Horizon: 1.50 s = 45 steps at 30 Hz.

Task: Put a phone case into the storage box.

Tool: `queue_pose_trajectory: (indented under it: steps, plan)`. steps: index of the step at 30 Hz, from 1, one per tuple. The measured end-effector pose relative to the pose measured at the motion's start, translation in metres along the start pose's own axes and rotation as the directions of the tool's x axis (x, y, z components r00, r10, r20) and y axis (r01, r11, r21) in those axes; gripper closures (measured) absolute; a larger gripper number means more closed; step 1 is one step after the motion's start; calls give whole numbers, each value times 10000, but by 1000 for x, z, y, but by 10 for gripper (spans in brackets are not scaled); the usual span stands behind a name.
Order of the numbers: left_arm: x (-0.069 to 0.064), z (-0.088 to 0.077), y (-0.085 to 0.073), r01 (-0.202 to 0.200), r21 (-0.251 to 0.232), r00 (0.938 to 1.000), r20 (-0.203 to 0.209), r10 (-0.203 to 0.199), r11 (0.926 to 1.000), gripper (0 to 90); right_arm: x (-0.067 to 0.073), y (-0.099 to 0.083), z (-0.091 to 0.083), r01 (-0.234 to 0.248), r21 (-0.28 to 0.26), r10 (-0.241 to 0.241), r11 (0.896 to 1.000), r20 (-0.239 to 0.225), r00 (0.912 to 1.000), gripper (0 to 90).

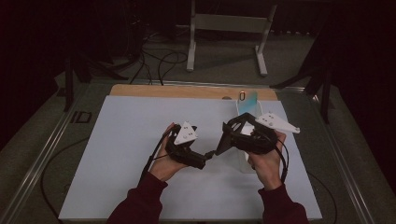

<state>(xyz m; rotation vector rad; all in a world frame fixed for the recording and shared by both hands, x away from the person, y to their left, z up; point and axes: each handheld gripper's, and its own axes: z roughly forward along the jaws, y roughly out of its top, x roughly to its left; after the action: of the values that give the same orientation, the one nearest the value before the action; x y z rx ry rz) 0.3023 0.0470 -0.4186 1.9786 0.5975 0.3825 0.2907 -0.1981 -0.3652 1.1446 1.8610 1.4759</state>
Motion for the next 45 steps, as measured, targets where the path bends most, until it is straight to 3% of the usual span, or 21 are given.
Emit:
queue_pose_trajectory:
  steps: [8, 12, 15, 23, 28, 29, 32, 33, 34, 35, 36, 38, 41, 42, 43, 45]
  plan:
    - [17, -21, -16, 164, 65, 9969, -768, -159, 9998, 4, -15, 7, 4, 12, -112, -7, 9999, 480, 9988, 136]
    - [27, -34, -26, 300, 118, 9904, -1352, -281, 9995, 2, -25, 12, 6, 24, -282, -1, 9996, 795, 9968, 136]
    - [34, -47, -36, 448, 134, 9828, -1800, -416, 9989, 2, -33, 16, 8, 8, -358, 30, 9994, 1077, 9942, 136]
    - [47, -78, -62, 511, 388, 9513, -3062, -368, 9979, 2, -54, 25, 18, -144, -535, 238, 9985, 1798, 9834, 137]
    - [55, -96, -80, 899, 266, 9344, -3483, -751, 9956, 1, -68, 28, 26, -266, -527, 382, 9983, 2336, 9716, 137]
    - [57, -101, -85, 1001, 192, 9269, -3653, -863, 9948, 1, -71, 28, 28, -309, -545, 434, 9980, 2443, 9687, 138]
    - [60, -109, -93, 1224, 37, 9182, -3801, -1118, 9925, 1, -81, 29, 31, -336, -589, 491, 9977, 2855, 9571, 137]
    - [61, -112, -97, 1305, -12, 9123, -3913, -1205, 9914, 1, -83, 29, 32, -357, -596, 518, 9976, 2966, 9536, 138]
    - [61, -112, -97, 1305, -12, 9123, -3913, -1205, 9914, 1, -87, 30, 34, -345, -595, 517, 9976, 3171, 9470, 138]
    - [61, -114, -99, 1343, -30, 9107, -3938, -1246, 9909, 1, -87, 30, 34, -345, -595, 517, 9976, 3171, 9470, 138]
    - [62, -116, -104, 1409, -9, 9052, -4048, -1292, 9900, 1, -91, 30, 37, -343, -561, 514, 9978, 3400, 9390, 138]
    - [62, -117, -110, 1578, 9, 9013, -4087, -1437, 9875, 1, -95, 29, 41, -383, -445, 516, 9983, 3531, 9342, 137]
    - [63, -118, -113, 1644, 63, 8999, -4105, -1473, 9864, 1, -99, 26, 46, -474, -364, 574, 9982, 3604, 9310, 137]
    - [63, -119, -115, 1682, 53, 8990, -4110, -1512, 9857, 2, -101, 23, 52, -410, -183, 449, 9990, 3880, 9206, 137]
    - [63, -120, -115, 1735, 12, 8997, -4068, -1580, 9848, 1, -102, 23, 54, -447, -156, 473, 9989, 3917, 9189, 137]
    - [65, -124, -117, 1781, -95, 8955, -4129, -1661, 9840, 1, -104, 22, 55, -439, -116, 449, 9990, 3985, 9161, 137]
